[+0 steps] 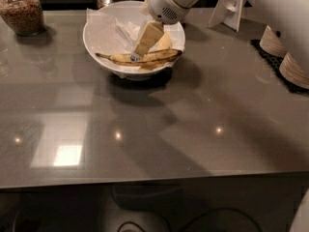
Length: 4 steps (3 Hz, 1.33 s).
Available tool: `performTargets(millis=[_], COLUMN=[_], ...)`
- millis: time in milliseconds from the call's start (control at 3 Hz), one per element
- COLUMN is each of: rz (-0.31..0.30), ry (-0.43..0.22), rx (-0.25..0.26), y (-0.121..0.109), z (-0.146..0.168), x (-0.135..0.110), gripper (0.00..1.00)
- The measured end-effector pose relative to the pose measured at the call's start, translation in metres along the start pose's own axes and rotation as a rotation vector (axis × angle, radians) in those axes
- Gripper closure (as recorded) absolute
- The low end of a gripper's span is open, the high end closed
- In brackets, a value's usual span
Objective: Pick banana from white bowl
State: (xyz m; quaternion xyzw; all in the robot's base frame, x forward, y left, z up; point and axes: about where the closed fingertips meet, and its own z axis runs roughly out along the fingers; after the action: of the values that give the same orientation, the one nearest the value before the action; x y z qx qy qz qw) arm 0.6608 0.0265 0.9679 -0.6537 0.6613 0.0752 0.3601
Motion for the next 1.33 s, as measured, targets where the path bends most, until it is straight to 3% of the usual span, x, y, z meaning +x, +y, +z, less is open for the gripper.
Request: performTargets(millis=[333,667,1333], rz=[-0.009,0.001,0.042], ry=[0.060,0.108,0.169], rx=[-0.010,-0.021,-0.021], y=[0.005,0.011,0.008], z=[0.016,0.026,0.041], x=[0.011,0.026,0.059], gripper=[0.46,0.51,0.47])
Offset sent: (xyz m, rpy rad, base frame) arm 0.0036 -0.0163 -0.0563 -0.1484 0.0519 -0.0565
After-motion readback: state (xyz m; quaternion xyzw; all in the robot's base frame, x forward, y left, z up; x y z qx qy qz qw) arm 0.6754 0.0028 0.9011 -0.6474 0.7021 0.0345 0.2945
